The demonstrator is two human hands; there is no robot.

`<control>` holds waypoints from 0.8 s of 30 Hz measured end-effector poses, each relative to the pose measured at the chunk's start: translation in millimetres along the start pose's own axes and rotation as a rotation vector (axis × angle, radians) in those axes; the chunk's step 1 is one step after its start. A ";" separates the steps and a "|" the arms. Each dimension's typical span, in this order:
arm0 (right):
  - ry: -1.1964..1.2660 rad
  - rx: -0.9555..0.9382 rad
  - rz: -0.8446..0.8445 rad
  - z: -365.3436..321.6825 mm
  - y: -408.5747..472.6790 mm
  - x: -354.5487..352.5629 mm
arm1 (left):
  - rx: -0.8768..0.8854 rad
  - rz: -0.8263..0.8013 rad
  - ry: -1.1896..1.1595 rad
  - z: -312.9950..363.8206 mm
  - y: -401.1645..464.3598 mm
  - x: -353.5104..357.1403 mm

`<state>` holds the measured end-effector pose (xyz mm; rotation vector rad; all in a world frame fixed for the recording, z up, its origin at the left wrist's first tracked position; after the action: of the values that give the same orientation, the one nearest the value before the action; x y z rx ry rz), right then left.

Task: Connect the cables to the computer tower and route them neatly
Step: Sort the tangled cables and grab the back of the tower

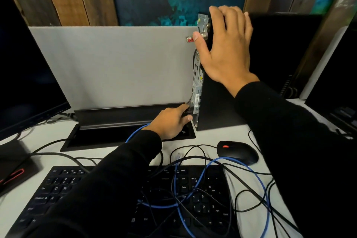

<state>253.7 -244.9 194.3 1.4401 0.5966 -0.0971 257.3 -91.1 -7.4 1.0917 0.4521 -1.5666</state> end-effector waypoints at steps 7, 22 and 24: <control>-0.013 0.034 0.054 -2.1 -5.4 1.3 | -0.078 0.036 0.016 -8.8 -2.3 6.0; 0.011 0.089 0.143 -8.3 -6.6 3.9 | -0.119 -0.090 -0.024 -7.2 1.2 10.3; 0.033 0.095 0.137 -9.0 -5.9 4.7 | -0.123 -0.093 -0.032 -7.0 1.0 11.3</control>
<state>252.3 -235.9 186.8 1.5730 0.5237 0.0067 261.6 -92.3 -20.0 0.9618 0.5767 -1.6130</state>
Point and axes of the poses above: each hand's wrist, its own y-axis towards the middle knuckle, its own x-axis out of the palm, z = x × y, the point moved 5 cm from there along y, towards the middle knuckle, and after that the axes turned 7 degrees about -y, right-handed, at the moved point
